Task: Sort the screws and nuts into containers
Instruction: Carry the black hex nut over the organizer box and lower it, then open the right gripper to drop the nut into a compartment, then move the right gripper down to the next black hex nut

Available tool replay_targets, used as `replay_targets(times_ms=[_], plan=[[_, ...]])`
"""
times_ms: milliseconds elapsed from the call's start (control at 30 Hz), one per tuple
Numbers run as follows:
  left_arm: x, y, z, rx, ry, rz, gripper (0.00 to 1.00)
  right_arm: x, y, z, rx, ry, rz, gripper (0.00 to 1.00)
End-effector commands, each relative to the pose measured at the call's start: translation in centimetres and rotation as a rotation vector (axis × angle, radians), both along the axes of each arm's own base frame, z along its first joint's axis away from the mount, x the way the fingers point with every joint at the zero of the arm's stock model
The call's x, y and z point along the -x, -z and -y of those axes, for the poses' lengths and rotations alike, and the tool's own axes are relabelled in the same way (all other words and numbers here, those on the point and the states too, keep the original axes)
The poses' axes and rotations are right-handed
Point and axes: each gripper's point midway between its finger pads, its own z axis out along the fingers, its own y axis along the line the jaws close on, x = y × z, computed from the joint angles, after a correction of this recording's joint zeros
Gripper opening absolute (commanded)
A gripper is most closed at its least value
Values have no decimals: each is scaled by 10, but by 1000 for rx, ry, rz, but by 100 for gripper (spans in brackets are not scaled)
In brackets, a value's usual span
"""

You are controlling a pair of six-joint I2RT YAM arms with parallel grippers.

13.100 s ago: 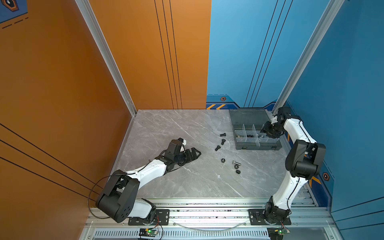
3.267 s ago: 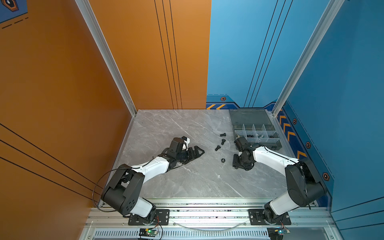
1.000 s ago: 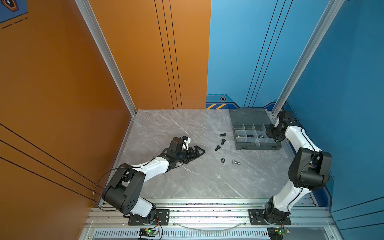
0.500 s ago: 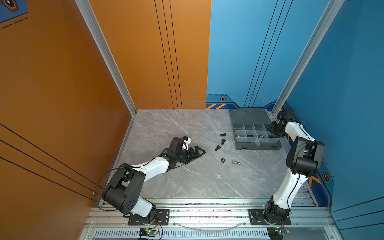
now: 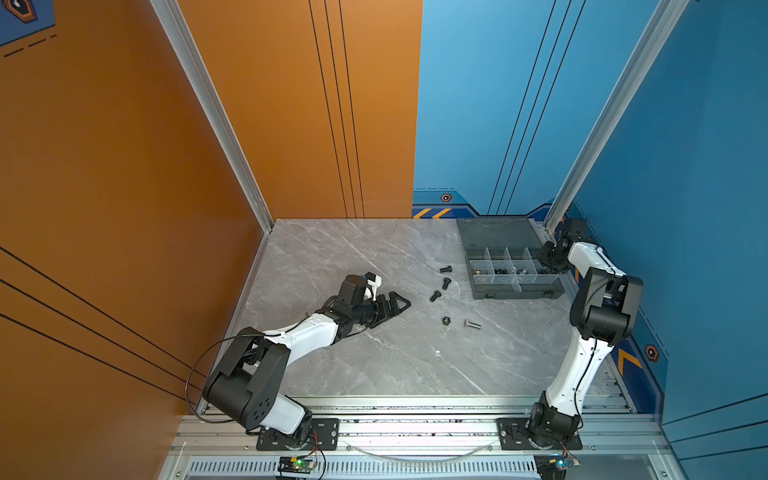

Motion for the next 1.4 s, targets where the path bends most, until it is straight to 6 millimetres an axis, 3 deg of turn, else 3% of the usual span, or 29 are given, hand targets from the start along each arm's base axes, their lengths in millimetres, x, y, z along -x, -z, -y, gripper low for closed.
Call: replay_targets(times_ms=[0, 200, 467, 700, 833, 933, 1133, 1367], plan=[[0, -8, 0, -11, 1, 24, 98, -5, 9, 1, -20, 12, -5, 11], [-1, -8, 0, -12, -1, 25, 98, -1, 5, -2, -28, 5, -6, 24], [0, -11, 0, -8, 2, 32, 98, 5, -15, -6, -26, -9, 21, 38], [1, -13, -1, -8, 2, 37, 98, 16, -74, -26, -48, -61, 112, 41], [1, -13, -4, -17, -6, 39, 98, 37, -105, -64, -87, -132, 153, 44], [1, -12, -6, -22, -14, 36, 98, 64, -113, -100, -109, -186, 132, 46], [-2, -10, -12, -38, -28, 33, 98, 126, -92, -168, -152, -261, 20, 50], [-3, -7, -17, -55, -53, 26, 98, 178, -52, -243, -191, -384, -57, 52]])
